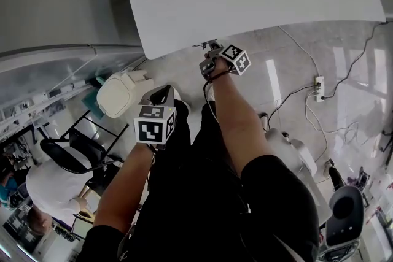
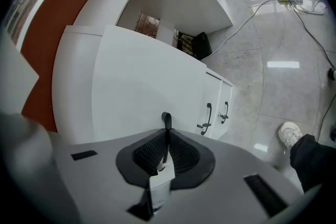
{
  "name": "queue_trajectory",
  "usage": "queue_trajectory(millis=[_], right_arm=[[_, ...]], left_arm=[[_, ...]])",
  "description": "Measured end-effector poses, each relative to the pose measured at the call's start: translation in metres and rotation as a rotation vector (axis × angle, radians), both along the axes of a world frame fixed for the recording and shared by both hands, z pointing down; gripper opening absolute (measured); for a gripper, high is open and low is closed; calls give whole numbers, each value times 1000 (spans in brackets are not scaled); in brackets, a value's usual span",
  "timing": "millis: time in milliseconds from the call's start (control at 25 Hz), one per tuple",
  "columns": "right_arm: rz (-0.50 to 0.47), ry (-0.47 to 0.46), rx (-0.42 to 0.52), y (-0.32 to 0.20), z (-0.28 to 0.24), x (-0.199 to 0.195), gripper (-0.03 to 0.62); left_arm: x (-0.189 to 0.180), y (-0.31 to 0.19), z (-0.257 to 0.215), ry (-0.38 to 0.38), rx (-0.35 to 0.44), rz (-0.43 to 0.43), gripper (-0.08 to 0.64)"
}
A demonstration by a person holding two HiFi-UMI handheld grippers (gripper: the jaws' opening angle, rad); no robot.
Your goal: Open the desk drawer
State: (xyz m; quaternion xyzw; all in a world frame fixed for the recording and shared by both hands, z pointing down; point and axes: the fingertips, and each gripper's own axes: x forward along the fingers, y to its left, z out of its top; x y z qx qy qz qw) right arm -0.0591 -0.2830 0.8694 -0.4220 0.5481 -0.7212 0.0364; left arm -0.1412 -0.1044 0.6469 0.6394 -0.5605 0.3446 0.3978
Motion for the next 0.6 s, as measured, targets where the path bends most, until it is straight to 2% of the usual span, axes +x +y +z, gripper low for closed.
queue_trajectory(millis=[600], right_arm=[[-45,13,-61,63,2,43,15]], left_arm=[[21,-18,-7,39,29,52,-2]])
